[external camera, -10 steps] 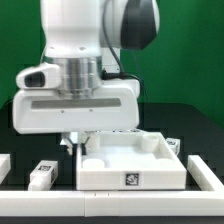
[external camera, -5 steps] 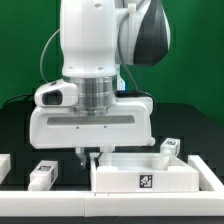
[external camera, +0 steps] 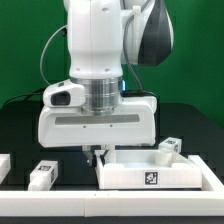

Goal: Assemble one leg

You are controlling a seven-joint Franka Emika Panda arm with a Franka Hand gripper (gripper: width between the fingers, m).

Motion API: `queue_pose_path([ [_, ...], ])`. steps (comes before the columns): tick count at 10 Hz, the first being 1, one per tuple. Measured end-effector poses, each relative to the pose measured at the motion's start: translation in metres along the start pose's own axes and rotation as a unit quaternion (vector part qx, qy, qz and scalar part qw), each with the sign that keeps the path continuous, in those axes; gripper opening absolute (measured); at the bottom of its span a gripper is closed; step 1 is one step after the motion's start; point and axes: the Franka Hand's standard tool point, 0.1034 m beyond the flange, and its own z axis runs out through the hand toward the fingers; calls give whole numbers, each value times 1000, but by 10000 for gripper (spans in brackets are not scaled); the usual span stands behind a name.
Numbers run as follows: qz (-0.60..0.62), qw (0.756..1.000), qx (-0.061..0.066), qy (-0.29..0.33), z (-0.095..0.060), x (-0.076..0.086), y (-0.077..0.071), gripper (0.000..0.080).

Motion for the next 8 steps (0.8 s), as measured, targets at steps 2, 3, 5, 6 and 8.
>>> queue_pose_path([
  [2, -1, 1000, 0, -5, 5, -1, -1, 54],
  [3, 1, 1000, 1, -7, 7, 4, -1, 54],
  [5, 7, 1000, 4, -22, 10, 15, -3, 54],
  [6, 15, 999, 7, -37, 10, 15, -4, 54],
  [8, 23, 998, 10, -59, 10, 15, -9, 54],
])
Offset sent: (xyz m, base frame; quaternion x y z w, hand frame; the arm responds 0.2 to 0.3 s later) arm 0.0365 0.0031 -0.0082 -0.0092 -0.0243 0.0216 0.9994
